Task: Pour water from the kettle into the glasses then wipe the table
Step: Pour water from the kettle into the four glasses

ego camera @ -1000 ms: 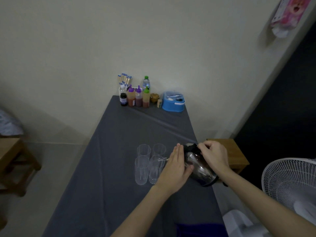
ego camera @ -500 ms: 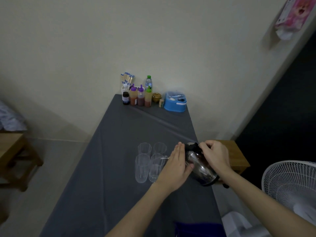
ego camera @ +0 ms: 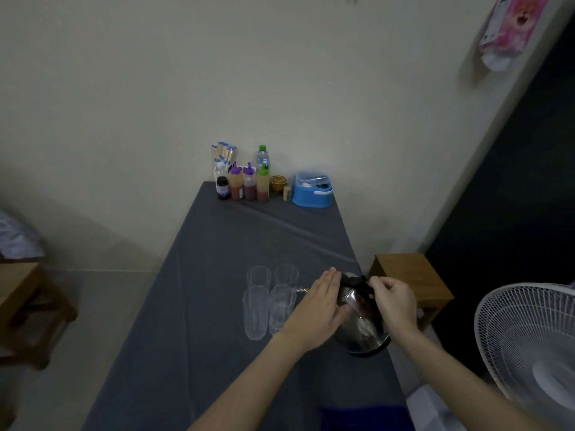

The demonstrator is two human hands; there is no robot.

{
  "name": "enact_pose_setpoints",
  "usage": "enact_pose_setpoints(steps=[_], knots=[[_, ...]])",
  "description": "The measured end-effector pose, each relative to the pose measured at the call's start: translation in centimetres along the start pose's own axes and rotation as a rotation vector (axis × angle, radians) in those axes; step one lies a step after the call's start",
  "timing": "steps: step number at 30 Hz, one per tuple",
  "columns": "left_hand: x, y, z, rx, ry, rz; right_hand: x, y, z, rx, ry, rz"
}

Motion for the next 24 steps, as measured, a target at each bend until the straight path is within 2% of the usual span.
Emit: enact_pose_setpoints(steps=[5,12,24], knots=[[0.4,-0.3,0.1,-0.011,0.043,0.089,1.1,0.0,-0.9,0.049,0.081,0.131],[-0.2,-1.8,-0.6,0.043,0.045,0.128,0.1,1.4,-1.1,0.022,0.051,0.238],[-3.2,-3.1,-2.5,0.183,-0.113,-0.053,-6.1,4.2,-0.1,-0.171,-0.223,-0.039]])
Point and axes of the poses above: each hand's wrist, its own z-axis towards the middle knuckle, its own y-axis out of the palm, x = y × z, the point moved 5 cm from there along z, towards the middle knuckle, and after that the axes turned 1 degree about z, right-handed, at the moved point
